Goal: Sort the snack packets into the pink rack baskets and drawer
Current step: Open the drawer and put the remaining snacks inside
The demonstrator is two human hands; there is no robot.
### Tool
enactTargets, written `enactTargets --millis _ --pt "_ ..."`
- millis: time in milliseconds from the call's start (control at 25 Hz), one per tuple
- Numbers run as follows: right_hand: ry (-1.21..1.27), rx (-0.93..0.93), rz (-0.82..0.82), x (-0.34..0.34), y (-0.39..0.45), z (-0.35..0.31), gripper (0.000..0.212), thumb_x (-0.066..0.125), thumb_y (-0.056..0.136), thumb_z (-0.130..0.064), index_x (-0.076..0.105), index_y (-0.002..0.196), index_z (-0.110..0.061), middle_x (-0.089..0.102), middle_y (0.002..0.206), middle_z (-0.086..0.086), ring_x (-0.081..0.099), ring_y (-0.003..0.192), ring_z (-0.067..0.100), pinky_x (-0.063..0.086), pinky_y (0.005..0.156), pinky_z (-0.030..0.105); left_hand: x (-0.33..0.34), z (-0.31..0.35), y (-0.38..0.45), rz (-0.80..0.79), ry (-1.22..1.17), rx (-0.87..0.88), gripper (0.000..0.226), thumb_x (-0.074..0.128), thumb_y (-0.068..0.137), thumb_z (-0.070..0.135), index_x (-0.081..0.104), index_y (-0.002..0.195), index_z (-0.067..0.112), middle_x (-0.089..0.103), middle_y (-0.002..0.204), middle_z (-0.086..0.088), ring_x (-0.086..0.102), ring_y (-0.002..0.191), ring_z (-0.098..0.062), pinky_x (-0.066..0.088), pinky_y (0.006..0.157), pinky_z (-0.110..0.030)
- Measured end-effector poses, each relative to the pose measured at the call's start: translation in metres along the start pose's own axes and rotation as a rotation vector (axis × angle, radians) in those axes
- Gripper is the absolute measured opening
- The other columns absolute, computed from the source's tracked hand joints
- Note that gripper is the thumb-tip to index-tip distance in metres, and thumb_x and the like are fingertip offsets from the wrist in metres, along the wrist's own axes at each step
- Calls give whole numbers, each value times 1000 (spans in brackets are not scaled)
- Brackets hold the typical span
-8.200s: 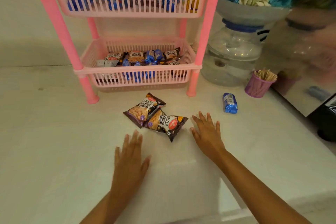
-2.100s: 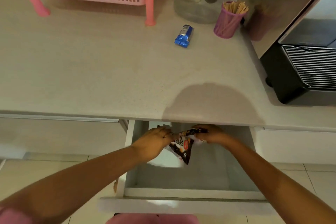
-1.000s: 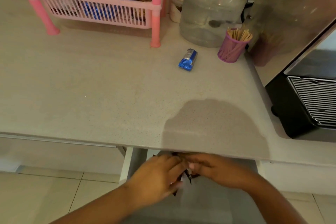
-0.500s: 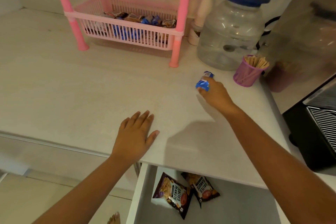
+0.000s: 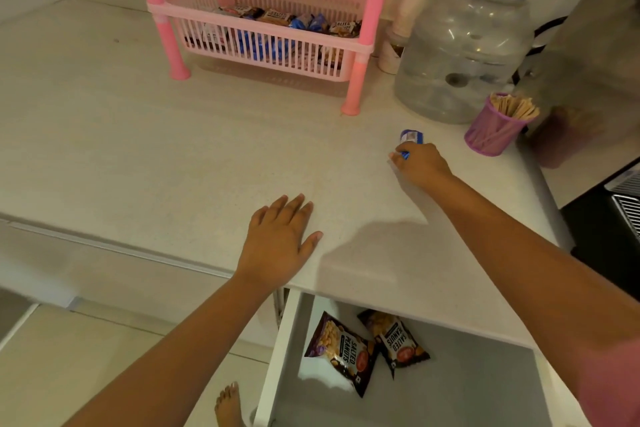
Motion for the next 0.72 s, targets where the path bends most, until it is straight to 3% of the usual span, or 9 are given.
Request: enactTargets --millis 80,200,280,360,400,480,600,720 --pt "135 -68 40 -12 -20 4 33 50 94 -26 58 125 -17 51 135 14 52 116 30 39 91 27 0 0 0 8 -12 3 62 16 90 57 24 143 26 27 153 3 20 142 -20 20 112 -41" --pt "255 -157 3 -28 -64 5 32 55 91 -23 60 123 -20 57 130 7 53 115 23 37 87 22 -1 1 -1 13 -18 4 61 20 91 56 28 142 24 29 152 1 22 141 -22 22 111 -42" --pt "356 -208 -120 -34 -101 7 31 58 89 -21 61 120 -26 60 122 1 56 110 17 42 87 21 -2 2 0 17 -21 10 60 22 91 55 29 141 24 30 152 1 23 141 -22 23 111 -43" --pt "414 -299 -281 -41 -146 11 31 61 87 -19 62 110 -40 62 111 -14 62 96 1 48 78 10 -3 2 -1 32 -21 13 59 25 91 54 31 141 22 33 151 -1 25 140 -23 24 110 -44" --pt "415 -343 -356 -46 -170 16 32 62 86 -23 61 105 -48 61 105 -25 62 91 -7 46 73 4 -4 2 -1 42 -26 15 58 26 92 53 33 140 22 34 150 -2 27 139 -24 25 109 -45" --pt "431 -373 -512 -50 -215 32 30 61 82 -39 59 106 -58 60 102 -37 57 98 -15 42 75 -2 -5 2 -1 56 -30 19 58 28 92 52 35 139 20 36 149 -3 29 138 -25 27 109 -46" --pt "484 -258 -834 -27 -262 72 31 60 78 -49 62 109 -52 57 120 -29 53 112 -5 48 86 11 -5 3 -1 52 -21 29 58 28 92 51 34 140 19 37 149 -4 30 138 -26 28 108 -46" --pt "287 -126 -978 22 -277 114 28 61 83 -42 62 109 -51 58 120 -18 59 101 1 50 81 13 -5 2 -1 53 -25 33 58 28 92 50 34 140 18 36 149 -5 29 138 -27 28 108 -47"
Point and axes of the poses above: each hand's wrist, its own y-axis towards the middle knuckle, its own x-axis out of the palm, z = x × y, the point moved 6 cm from there along y, towards the middle knuckle
